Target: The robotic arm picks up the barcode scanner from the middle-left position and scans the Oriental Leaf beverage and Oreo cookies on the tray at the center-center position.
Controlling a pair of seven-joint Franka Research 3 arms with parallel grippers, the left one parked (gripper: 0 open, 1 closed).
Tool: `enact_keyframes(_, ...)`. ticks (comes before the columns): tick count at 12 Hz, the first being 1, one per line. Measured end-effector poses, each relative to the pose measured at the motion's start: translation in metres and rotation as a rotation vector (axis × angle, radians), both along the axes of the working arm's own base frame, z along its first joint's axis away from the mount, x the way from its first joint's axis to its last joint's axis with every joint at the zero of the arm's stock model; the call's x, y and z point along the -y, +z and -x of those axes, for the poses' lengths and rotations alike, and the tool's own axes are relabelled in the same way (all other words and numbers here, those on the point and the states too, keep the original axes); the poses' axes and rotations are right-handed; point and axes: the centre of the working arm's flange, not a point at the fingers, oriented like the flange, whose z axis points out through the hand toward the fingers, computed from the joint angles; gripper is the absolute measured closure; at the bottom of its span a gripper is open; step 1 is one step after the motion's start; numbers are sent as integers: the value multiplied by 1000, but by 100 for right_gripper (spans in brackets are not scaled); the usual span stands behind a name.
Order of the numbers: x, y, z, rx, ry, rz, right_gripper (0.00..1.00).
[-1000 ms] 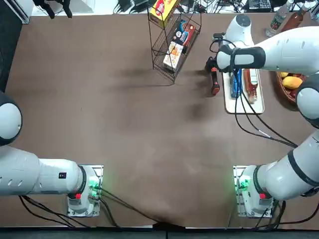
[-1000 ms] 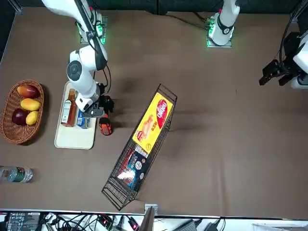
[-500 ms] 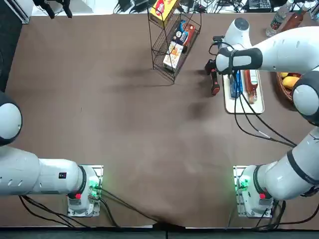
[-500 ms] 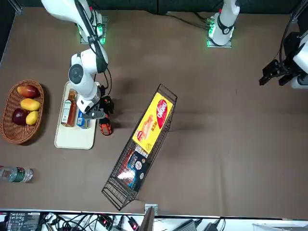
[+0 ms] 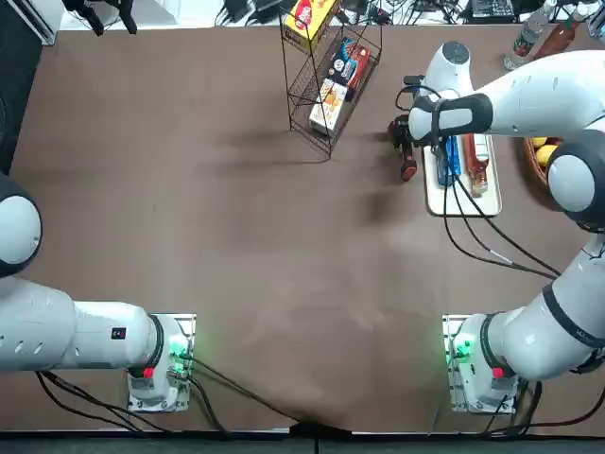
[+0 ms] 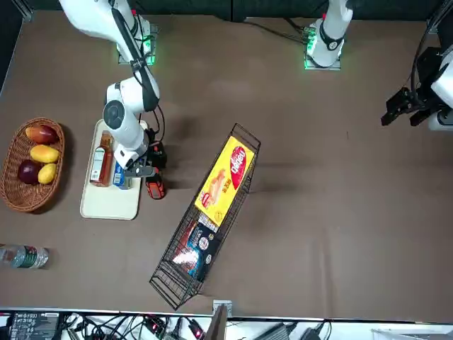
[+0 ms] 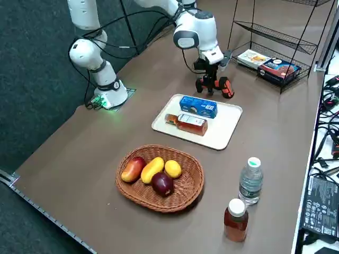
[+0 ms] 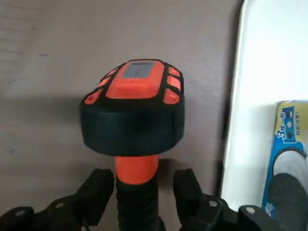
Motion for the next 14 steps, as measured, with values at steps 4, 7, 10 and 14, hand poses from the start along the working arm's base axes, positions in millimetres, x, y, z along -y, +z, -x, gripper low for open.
enact_keyframes(4, 2, 0, -2, 3, -5, 0, 48)
enact_keyframes(7, 4, 5, -7, 14, -12, -3, 58)
enact_keyframes(10, 9, 29, -21, 29, -46, -10, 58)
enact_keyframes(14, 33, 87, -39, -40, -97, 0, 58)
